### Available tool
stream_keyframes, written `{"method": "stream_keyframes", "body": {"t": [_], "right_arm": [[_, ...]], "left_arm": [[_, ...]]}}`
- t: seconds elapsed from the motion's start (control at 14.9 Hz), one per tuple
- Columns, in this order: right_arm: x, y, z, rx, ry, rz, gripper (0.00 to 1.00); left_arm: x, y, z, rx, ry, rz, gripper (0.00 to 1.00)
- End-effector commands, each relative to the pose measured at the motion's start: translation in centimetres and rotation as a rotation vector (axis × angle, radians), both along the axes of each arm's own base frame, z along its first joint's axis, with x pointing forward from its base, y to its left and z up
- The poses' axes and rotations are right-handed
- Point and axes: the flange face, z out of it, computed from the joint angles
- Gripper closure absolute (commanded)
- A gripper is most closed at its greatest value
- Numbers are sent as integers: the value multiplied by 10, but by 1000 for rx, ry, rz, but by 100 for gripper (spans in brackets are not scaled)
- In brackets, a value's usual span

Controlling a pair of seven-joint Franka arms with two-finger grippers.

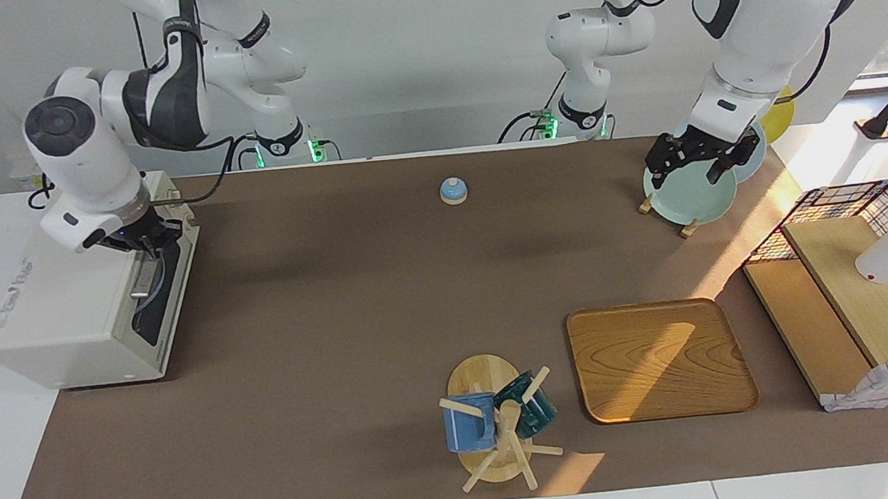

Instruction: Put eggplant into oven

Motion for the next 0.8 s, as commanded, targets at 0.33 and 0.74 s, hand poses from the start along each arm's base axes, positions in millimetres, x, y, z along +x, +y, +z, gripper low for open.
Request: {"method": "stream_keyframes", "body": {"t": [0.33, 0.74], "right_arm": [[4, 24, 57, 107, -6, 9, 0], [8, 41, 56, 108, -21, -13, 0]], "left_arm": [[-7, 2, 2, -12, -13, 2, 0], [-7, 2, 2, -12, -13, 2, 0]]}}
